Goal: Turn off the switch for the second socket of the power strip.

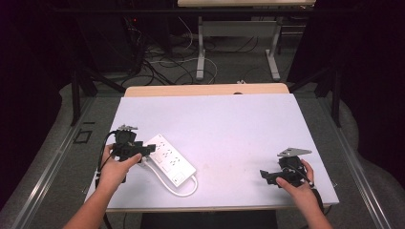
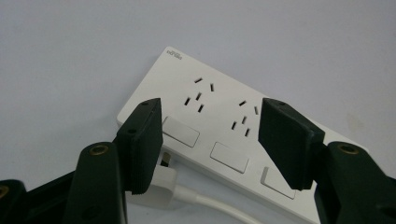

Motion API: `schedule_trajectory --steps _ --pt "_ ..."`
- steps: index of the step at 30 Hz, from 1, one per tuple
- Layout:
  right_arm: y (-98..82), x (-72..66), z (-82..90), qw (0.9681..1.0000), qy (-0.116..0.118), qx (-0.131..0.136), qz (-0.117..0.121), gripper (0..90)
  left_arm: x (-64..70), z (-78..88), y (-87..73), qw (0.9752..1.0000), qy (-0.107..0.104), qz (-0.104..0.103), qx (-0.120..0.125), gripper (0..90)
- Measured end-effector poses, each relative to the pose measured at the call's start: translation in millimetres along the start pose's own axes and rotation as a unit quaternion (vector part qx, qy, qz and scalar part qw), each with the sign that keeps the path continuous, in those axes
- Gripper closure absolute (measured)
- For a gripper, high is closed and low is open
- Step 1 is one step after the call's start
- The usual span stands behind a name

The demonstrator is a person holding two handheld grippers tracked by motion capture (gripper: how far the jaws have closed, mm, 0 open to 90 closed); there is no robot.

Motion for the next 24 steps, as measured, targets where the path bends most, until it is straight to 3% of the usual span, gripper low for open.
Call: schedule_trajectory --steps 8,16,24 --pt "0.3 -0.4 0.2 1.0 0.0 0.001 -0.001 8.3 -0.2 6.2 0.9 0.9997 0.001 -0.019 0.019 36.5" --pt "0.3 -0.4 0.2 1.0 0.0 0.001 0.0 8.2 -1.6 11.9 -0.7 0.9992 0.013 -0.011 0.036 32.6" --pt "0.4 -1.0 0.0 1.0 0.001 0.001 0.0 8.3 -3.8 17.5 -2.9 0.9986 0.011 -0.009 0.051 28.4"
Point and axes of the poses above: each handheld gripper's, and its own axes: z roughly backward along the jaws, y roughly out of its top, x roughly to its right, the point moved 7 cm from there along -z, roughly forward along the jaws, and after that the axes turned 5 degrees about y, right-handed, at the moved point
